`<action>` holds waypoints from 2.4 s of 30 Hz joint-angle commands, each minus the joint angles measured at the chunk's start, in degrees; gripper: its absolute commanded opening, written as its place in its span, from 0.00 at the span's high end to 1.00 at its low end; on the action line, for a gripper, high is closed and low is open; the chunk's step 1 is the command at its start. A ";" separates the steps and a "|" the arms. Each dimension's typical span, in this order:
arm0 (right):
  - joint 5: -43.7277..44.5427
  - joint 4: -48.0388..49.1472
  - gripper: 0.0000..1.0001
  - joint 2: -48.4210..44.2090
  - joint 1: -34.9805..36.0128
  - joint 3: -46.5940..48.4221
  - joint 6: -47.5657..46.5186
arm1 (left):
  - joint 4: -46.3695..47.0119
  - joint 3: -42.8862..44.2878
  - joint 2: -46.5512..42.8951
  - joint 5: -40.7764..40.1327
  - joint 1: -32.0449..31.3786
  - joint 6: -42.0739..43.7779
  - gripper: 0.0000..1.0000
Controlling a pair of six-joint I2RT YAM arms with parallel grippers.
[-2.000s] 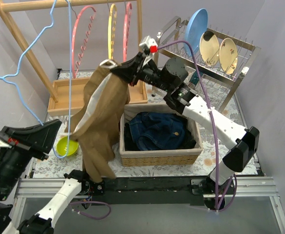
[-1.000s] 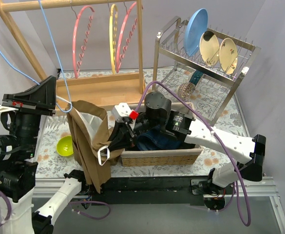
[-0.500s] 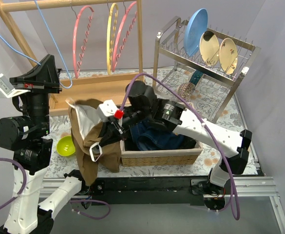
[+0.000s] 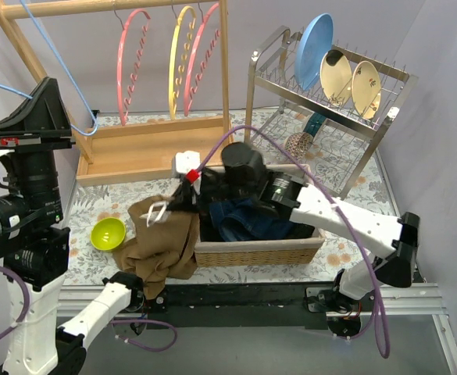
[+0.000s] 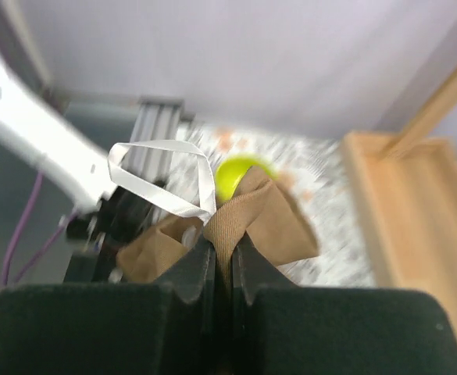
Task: Remove the skirt from the hanger
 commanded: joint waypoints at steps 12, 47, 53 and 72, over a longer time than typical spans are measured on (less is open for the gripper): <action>26.57 14.88 0.99 -8.58 -0.69 25.73 -6.79 | -29.62 4.78 -2.19 -20.00 -0.19 5.86 1.00; 38.54 19.53 0.99 -6.03 -10.27 37.08 -33.00 | -44.30 11.81 5.90 -28.01 -0.28 13.87 1.00; 39.24 18.12 0.99 -4.27 -10.27 40.41 -35.90 | -45.80 13.92 6.43 -27.83 -0.19 14.22 1.00; 40.82 20.32 0.99 -12.61 -10.27 33.57 -39.86 | -48.78 16.73 6.78 -25.02 -0.19 12.90 1.00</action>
